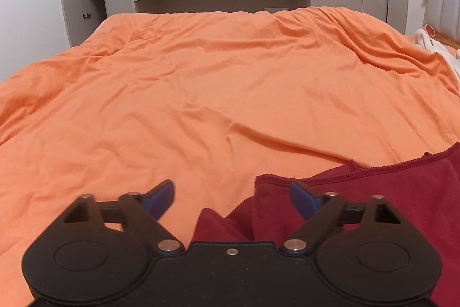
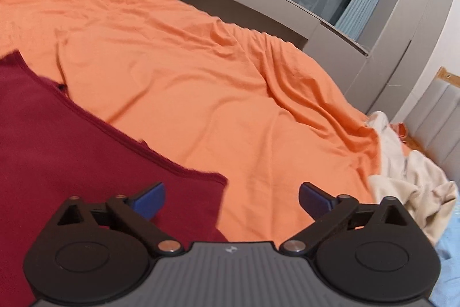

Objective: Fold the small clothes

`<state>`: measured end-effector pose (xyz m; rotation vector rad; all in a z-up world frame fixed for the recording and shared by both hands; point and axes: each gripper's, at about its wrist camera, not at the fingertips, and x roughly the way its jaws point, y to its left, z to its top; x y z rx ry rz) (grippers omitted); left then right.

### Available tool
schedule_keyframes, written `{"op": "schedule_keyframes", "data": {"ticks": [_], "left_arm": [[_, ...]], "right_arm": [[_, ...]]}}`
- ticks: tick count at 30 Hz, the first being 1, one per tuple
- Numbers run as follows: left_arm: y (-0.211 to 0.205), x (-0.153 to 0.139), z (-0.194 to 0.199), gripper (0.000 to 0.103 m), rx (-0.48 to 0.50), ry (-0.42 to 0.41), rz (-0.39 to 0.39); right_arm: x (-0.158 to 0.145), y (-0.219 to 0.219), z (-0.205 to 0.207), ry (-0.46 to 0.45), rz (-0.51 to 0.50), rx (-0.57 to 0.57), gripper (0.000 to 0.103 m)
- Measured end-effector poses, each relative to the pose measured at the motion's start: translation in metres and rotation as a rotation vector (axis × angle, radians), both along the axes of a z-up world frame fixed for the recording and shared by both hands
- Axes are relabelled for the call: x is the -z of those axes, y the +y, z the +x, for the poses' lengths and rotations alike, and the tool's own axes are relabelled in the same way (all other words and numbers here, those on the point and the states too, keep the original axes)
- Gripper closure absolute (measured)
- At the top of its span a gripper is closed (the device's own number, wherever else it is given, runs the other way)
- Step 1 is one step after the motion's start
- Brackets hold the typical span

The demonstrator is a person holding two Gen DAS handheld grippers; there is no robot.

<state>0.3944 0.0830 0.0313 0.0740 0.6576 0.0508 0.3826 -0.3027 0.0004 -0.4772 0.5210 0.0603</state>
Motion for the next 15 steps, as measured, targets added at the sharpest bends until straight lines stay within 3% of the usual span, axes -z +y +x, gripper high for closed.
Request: {"op": "schedule_keyframes", "data": {"ticks": [8, 11, 15], "left_arm": [[-0.007, 0.030, 0.007, 0.009, -0.016, 0.117, 0.162], [-0.001, 0.032, 0.009, 0.009, -0.023, 0.133, 0.122], [0.014, 0.011, -0.001, 0.004, -0.030, 0.072, 0.005]], "right_arm": [[0.024, -0.023, 0.018, 0.114, 0.066, 0.086, 0.000], [0.016, -0.025, 0.014, 0.097, 0.075, 0.085, 0.000], [0.004, -0.024, 0.004, 0.064, 0.093, 0.078, 0.000]]}}
